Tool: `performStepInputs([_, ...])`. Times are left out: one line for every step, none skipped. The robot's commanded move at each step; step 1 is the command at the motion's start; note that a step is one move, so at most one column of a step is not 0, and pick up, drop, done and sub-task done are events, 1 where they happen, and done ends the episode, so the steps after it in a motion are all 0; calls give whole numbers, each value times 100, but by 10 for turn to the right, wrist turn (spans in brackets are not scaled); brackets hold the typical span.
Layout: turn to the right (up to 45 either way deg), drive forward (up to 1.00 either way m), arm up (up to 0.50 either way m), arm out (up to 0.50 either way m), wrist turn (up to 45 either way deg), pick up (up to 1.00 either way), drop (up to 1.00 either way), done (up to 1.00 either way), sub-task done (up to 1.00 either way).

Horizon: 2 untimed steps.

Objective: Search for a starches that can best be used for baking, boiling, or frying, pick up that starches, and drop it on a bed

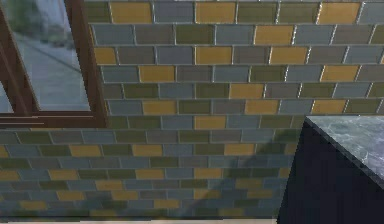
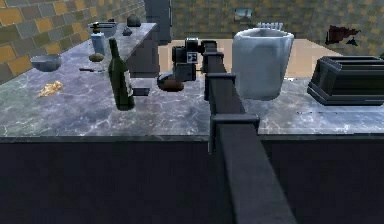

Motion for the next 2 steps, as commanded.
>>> performStepInputs([0, 0, 0, 0, -450, 0, 0, 0, 0])
performStepInputs([0, 0, 0, 0, -450, 0, 0, 0, 0])
